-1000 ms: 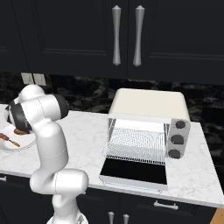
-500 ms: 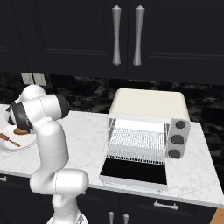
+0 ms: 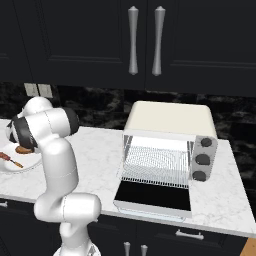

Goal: Pick up the kebab skewer and baguette bread, and place them inside the toaster oven. Close the toaster oven door and start by setting the timer.

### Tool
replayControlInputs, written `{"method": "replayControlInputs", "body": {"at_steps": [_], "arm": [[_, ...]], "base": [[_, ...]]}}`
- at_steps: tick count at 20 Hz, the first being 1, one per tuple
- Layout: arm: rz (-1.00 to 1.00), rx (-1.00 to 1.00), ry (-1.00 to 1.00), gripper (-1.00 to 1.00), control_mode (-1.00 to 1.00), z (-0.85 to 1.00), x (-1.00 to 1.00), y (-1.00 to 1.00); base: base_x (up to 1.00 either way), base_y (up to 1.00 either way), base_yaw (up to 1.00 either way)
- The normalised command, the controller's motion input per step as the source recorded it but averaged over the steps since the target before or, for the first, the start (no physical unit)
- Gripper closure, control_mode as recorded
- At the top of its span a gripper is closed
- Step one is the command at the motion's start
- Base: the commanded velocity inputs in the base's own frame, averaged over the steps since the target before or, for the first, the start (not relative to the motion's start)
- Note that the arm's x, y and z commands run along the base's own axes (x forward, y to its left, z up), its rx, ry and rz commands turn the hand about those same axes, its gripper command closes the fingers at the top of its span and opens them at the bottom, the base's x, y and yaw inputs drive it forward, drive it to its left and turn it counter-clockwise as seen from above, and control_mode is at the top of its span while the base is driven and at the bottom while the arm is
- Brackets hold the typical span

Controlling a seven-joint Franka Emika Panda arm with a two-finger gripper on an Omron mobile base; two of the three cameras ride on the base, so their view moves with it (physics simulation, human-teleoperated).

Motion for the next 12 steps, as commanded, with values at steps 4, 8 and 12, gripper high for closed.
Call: {"method": "replayControlInputs", "body": {"at_steps": [4,8,12], "arm": [[0.00,0.00,0.00,1.00,-1.00,0.00,0.00,0.00],[0.00,0.00,0.00,1.00,-1.00,0.00,0.00,0.00],[-0.01,0.00,0.00,1.00,-1.00,0.02,-0.15,-0.16]], "base": [[0.00,0.00,0.00],[0.00,0.00,0.00],[0.00,0.00,0.00]]}}
